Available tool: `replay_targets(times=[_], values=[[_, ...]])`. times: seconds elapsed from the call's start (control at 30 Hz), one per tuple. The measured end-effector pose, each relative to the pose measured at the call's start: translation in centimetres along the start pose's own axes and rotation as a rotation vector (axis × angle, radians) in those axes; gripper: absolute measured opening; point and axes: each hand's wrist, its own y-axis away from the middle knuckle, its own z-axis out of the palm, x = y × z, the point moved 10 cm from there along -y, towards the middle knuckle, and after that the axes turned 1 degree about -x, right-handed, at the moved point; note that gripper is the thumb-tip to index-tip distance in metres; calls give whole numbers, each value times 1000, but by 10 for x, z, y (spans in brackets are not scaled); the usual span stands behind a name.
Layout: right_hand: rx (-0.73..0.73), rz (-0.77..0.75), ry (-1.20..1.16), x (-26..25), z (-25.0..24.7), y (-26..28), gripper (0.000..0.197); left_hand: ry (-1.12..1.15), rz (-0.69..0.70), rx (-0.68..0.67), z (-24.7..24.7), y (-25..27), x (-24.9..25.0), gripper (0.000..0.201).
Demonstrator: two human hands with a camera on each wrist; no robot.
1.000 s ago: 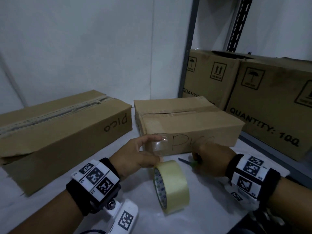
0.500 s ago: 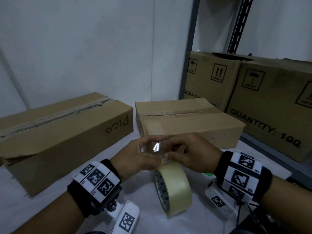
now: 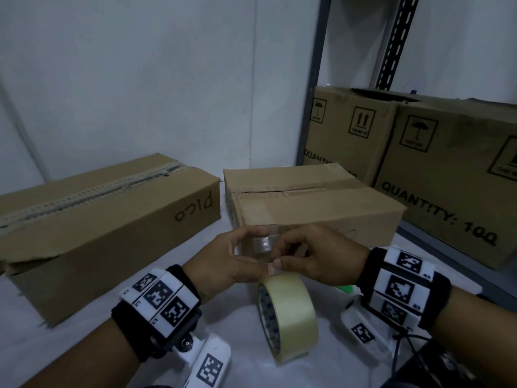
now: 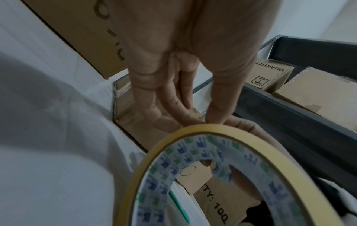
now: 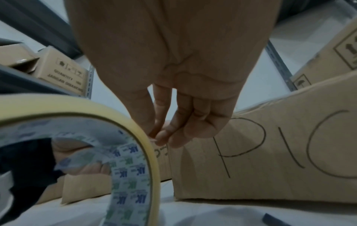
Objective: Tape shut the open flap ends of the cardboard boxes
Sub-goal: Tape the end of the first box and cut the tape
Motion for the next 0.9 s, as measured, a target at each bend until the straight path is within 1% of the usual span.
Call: replay_targets(times=[0.13, 0.2, 0.27, 0.4, 0.57, 0.63, 0.77, 0.9], values=[[-102, 46, -19, 8, 6, -3, 10, -5, -5, -15, 2, 1, 0, 63], [-155, 64, -47, 10, 9, -2, 10, -7, -3, -23, 3, 1, 0, 60], [-177, 68, -93, 9, 9, -1, 10, -19, 4, -24, 4, 1, 1, 57], [-165, 60, -136, 9, 11, -1, 8, -32, 10, -2, 2, 0, 2, 55], [-97, 45, -274, 9, 8, -2, 8, -14, 30, 16, 1, -2, 2, 52], [-91, 42, -268, 8, 6, -1, 7, -13, 39, 22, 0, -3, 3, 49], [-99, 66, -257, 9, 7, 1, 10, -6, 30, 18, 0, -3, 1, 48], [-66, 51, -214, 9, 5, 1, 7, -9, 17, 21, -1, -3, -1, 49]])
